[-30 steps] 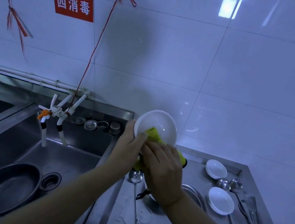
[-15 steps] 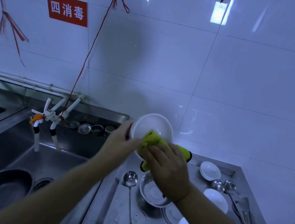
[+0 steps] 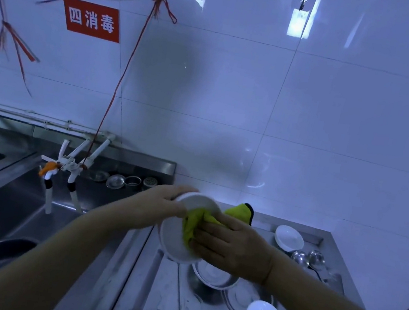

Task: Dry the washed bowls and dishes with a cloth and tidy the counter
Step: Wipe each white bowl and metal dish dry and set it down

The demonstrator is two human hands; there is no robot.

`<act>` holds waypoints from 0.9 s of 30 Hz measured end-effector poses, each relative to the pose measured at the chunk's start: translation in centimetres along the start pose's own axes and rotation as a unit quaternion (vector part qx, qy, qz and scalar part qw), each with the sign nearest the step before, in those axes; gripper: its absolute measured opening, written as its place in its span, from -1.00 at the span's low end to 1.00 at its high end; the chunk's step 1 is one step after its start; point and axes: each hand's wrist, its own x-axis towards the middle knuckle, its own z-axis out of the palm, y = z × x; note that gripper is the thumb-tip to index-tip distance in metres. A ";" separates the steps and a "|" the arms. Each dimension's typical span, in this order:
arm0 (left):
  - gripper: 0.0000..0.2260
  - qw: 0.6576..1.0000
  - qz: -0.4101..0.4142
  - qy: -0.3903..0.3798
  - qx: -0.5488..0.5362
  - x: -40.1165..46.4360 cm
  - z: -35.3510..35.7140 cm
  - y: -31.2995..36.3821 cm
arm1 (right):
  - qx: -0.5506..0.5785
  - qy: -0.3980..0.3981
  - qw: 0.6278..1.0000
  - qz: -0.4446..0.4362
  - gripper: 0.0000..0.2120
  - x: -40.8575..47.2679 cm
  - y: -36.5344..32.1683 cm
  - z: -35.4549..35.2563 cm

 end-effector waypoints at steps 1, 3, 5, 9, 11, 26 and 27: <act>-0.62 0.998 0.014 0.044 -0.039 -0.1 0.3 -0.2 | -0.002 0.007 0.999 0.034 -0.93 0.3 -0.4 0.1; -0.61 0.973 0.057 0.184 -0.126 -0.4 2.4 -1.2 | -0.003 0.026 0.992 0.123 -0.92 1.5 -1.3 0.3; -0.61 0.932 0.104 0.288 -0.193 -0.6 5.0 -2.0 | -0.003 0.044 0.978 0.205 -0.89 2.9 -2.3 0.4; -0.71 0.892 0.138 0.366 -0.226 -0.5 5.6 -1.5 | 0.073 0.011 0.953 0.294 -0.82 4.4 -4.9 0.8; -0.70 0.907 0.135 0.347 -0.198 -0.6 4.8 -1.3 | 0.124 -0.027 0.944 0.306 -0.68 4.4 -5.6 0.7; -0.74 0.943 0.100 0.247 -0.201 -0.4 3.4 -1.2 | 0.118 -0.237 0.925 0.272 -0.38 6.7 -1.0 -1.7; -0.75 0.944 0.100 0.243 -0.198 -0.4 3.3 -1.2 | 0.133 -0.243 0.925 0.259 -0.43 6.7 -1.3 -1.6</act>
